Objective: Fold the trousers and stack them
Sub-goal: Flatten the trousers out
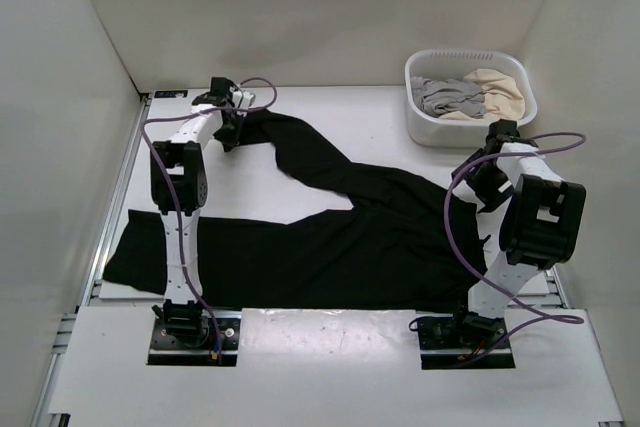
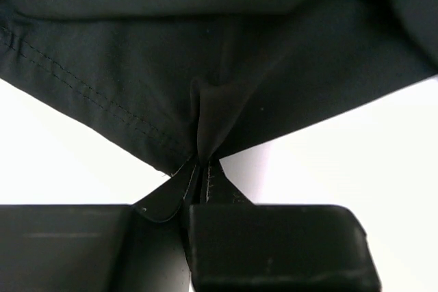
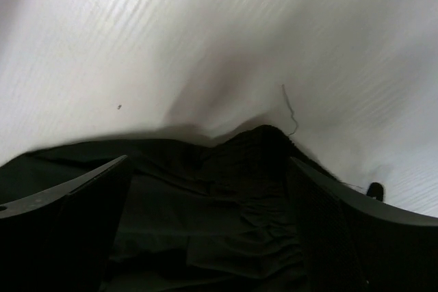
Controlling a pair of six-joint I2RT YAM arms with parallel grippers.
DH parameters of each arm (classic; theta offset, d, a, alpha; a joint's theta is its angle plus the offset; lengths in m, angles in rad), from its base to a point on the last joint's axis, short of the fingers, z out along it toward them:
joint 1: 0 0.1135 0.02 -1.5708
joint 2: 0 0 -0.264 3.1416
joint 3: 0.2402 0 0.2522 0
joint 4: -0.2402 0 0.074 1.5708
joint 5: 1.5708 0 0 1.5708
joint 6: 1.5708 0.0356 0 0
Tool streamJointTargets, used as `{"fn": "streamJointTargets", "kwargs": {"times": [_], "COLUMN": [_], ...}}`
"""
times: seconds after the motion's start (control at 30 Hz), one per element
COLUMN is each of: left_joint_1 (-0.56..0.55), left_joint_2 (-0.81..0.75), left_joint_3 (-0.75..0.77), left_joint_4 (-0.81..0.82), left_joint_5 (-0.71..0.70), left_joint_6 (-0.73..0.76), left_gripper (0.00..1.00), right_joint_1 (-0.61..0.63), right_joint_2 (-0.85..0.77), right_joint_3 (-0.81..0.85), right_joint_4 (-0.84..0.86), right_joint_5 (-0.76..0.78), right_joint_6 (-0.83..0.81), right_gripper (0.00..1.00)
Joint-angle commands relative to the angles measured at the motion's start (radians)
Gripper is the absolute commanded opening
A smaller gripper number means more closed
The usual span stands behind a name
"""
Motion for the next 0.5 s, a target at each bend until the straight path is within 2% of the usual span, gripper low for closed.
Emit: {"fn": "streamJointTargets", "kwargs": {"times": [0.0,0.13,0.23,0.27,0.37,0.4,0.47], "left_joint_1": [0.058,0.108,0.108,0.119,0.163,0.183,0.254], "left_joint_2": [-0.109,-0.291,-0.419,-0.463,-0.531,-0.543,-0.552], "left_joint_3": [-0.126,-0.338,-0.461,-0.484,-0.553,-0.568,-0.608], "left_joint_4": [-0.084,-0.11,-0.11,-0.11,-0.11,-0.11,-0.101], "left_joint_5": [-0.064,-0.054,-0.099,-0.122,-0.207,-0.222,-0.257], "left_joint_6": [0.051,0.143,0.18,0.194,0.214,0.214,0.248], "left_gripper": [0.14,0.14,0.14,0.14,0.14,0.14,0.15], "right_joint_1": [0.042,0.056,0.056,0.056,0.056,0.045,0.045], "right_joint_2": [0.047,0.131,0.214,0.225,0.225,0.213,0.176], "right_joint_3": [-0.032,0.021,0.107,0.124,0.149,0.149,0.149], "right_joint_4": [0.03,0.039,0.025,-0.005,-0.042,-0.042,-0.054], "right_joint_5": [-0.021,0.066,0.075,0.092,0.132,0.149,0.196], "right_joint_6": [0.058,0.079,0.079,0.079,0.088,0.088,0.088], "right_gripper": [0.96,0.87,0.61,0.35,0.06,0.02,0.0]}}
